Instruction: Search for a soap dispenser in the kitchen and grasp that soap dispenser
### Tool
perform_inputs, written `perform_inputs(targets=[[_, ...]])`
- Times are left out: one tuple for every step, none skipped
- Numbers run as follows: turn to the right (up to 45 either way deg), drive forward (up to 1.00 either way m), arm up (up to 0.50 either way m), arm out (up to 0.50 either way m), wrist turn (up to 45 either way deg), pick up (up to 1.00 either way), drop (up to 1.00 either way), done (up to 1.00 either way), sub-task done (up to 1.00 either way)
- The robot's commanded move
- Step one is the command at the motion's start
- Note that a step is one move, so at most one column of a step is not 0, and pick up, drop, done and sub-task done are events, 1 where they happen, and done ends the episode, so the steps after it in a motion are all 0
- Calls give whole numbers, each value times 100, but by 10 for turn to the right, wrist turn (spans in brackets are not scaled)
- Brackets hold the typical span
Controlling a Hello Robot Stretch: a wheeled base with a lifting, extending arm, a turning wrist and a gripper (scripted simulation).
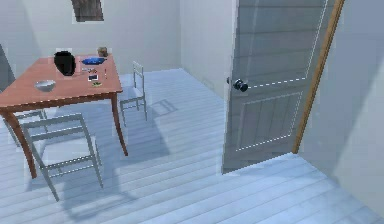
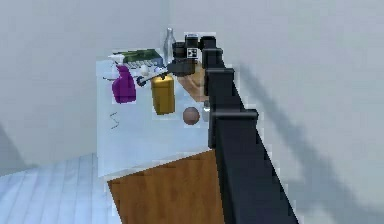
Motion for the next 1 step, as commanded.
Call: perform_inputs(targets=[[0,0,0,0,0,0,0,100,0]])
